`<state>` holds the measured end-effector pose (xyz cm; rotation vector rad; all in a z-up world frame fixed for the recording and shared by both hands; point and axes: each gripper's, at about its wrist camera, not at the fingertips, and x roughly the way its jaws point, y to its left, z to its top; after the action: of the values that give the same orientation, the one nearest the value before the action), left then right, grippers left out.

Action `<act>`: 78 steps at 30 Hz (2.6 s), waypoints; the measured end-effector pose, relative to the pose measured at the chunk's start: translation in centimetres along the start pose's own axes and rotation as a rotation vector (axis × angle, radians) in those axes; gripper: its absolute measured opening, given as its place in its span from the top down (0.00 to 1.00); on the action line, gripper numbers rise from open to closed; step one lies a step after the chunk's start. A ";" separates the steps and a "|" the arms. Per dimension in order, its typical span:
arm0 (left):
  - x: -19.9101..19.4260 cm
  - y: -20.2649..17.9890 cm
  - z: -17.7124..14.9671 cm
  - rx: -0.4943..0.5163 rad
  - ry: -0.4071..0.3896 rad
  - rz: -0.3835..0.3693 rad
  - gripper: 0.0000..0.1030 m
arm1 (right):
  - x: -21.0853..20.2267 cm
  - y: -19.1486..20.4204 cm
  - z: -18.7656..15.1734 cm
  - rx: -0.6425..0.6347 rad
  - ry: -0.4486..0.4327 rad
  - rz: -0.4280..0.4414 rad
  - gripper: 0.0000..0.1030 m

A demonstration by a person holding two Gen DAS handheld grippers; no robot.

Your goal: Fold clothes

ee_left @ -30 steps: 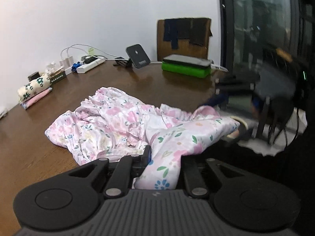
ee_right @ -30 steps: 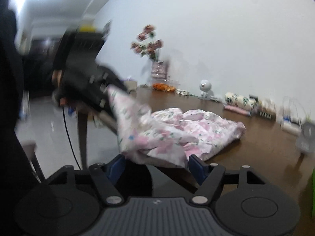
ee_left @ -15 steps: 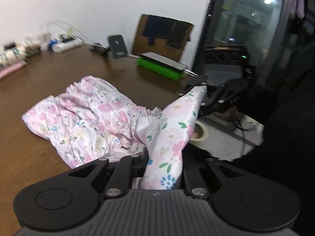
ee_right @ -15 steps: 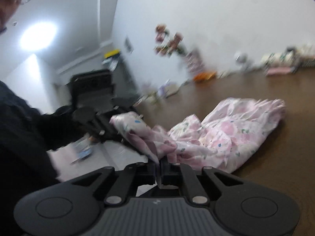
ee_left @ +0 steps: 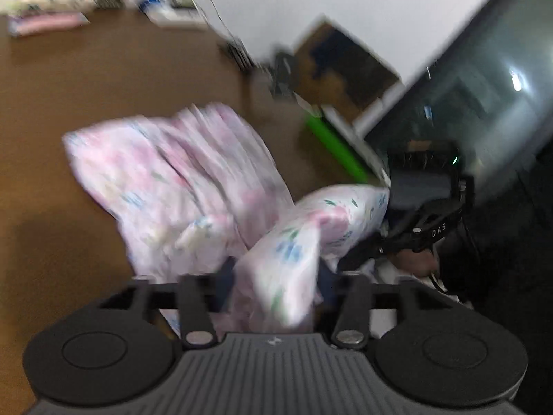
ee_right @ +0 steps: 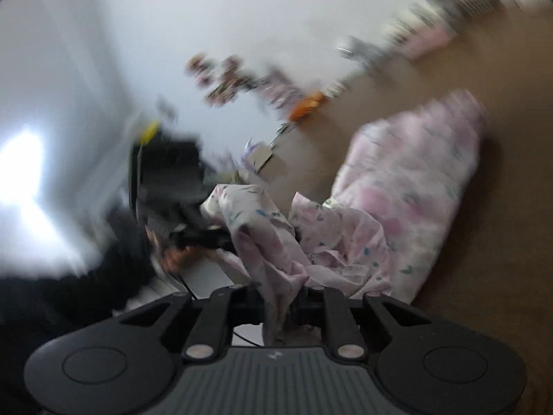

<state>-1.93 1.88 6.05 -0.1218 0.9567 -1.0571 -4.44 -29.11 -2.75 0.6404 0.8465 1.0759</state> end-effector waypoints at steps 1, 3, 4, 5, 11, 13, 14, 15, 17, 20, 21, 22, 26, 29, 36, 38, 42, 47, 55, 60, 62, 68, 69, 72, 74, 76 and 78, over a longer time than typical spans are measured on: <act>-0.4 0.4 0.2 -0.016 -0.024 0.009 0.34 | -0.2 -1.1 0.6 0.086 -0.008 0.019 0.88; -1.0 0.9 -0.2 -0.055 -0.076 0.037 0.30 | -0.1 -2.5 1.3 0.179 0.012 0.003 0.88; -1.0 1.2 -0.2 -0.082 -0.089 0.061 0.30 | 0.0 -3.2 1.6 0.226 0.022 -0.005 0.88; -0.7 1.5 -0.2 -0.114 -0.093 0.089 0.30 | 0.1 -3.9 1.7 0.273 0.031 -0.003 0.88; 1.3 3.2 0.2 -0.262 -0.109 0.249 0.35 | 0.1 -7.3 1.5 0.512 0.002 0.011 0.87; 2.1 3.5 0.6 -0.270 -0.102 0.291 0.41 | 0.0 -7.9 1.3 0.557 -0.025 -0.006 0.84; 2.5 3.6 0.8 -0.267 -0.103 0.311 0.41 | -0.1 -8.1 1.2 0.576 -0.038 -0.017 0.84; 2.8 3.6 1.0 -0.251 -0.107 0.327 0.41 | -0.3 -7.8 1.3 0.557 -0.052 -0.046 0.81; 3.5 3.2 1.5 -0.207 -0.109 0.353 0.42 | -1.0 -6.4 1.6 0.453 -0.066 -0.134 0.71; 3.7 2.9 1.4 -0.163 -0.110 0.374 0.41 | -2.4 -1.7 1.8 0.108 -0.086 -0.357 0.70; 3.8 2.7 1.3 -0.145 -0.110 0.385 0.41 | -2.7 0.0 2.0 -0.008 -0.112 -0.452 0.70; 4.0 2.5 1.3 -0.128 -0.112 0.396 0.41 | -3.0 1.8 2.1 -0.121 -0.138 -0.543 0.70; 4.9 1.7 1.3 -0.067 -0.123 0.437 0.41 | -1.9 4.9 2.3 -0.302 -0.259 -0.586 0.71; 4.7 1.3 1.2 -0.053 -0.129 0.482 0.41 | 2.9 5.0 1.8 -0.381 -0.178 -0.622 0.85; 0.5 -5.2 0.8 0.031 -0.282 0.489 0.65 | 5.7 2.5 1.3 -0.317 -0.122 -0.766 0.93; 2.8 -5.1 0.8 0.047 -0.189 0.501 0.79 | 5.9 2.6 1.3 -0.330 -0.119 -0.774 0.93; 4.8 -2.5 -1.2 -0.032 -0.140 0.530 0.86 | 5.2 2.8 0.9 -0.360 -0.102 -0.768 0.92; 4.9 -3.0 -2.6 -0.025 -0.175 0.565 0.86 | 3.1 4.3 0.5 -0.395 -0.178 -0.754 0.84; 4.8 -4.5 -4.1 0.004 -0.167 0.551 0.85 | 4.3 5.8 -1.7 -0.581 -0.114 -0.776 0.80; 4.3 -5.8 -5.4 0.010 -0.160 0.557 0.84 | 3.8 6.2 -3.6 -0.615 -0.052 -0.669 0.77; 4.2 -6.6 -6.2 0.028 -0.159 0.567 0.83 | 3.6 6.1 -4.2 -0.596 -0.046 -0.655 0.77; 3.2 -12.4 -9.7 0.418 -0.225 0.706 0.12 | 2.2 5.6 -5.5 -0.562 -0.033 -0.596 0.77; 3.1 -13.3 -10.5 0.504 -0.226 0.733 0.08 | 1.9 5.5 -5.5 -0.559 -0.030 -0.584 0.77; 3.6 -14.9 -12.9 0.711 -0.196 0.781 0.07 | 1.4 4.9 -5.4 -0.555 -0.030 -0.535 0.77; 3.9 -15.4 -14.5 0.806 -0.184 0.790 0.07 | 1.0 4.3 -5.3 -0.549 -0.031 -0.498 0.77; 4.3 -15.6 -15.7 0.898 -0.168 0.808 0.05 | 0.6 3.8 -4.9 -0.532 -0.019 -0.458 0.77; 4.5 -15.8 -16.7 0.988 -0.146 0.810 0.05 | 0.4 3.5 -4.3 -0.519 -0.001 -0.441 0.77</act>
<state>-24.03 -4.22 1.18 0.9206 0.2058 -0.6358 -9.68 -27.25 -2.39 0.0124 0.6296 0.8384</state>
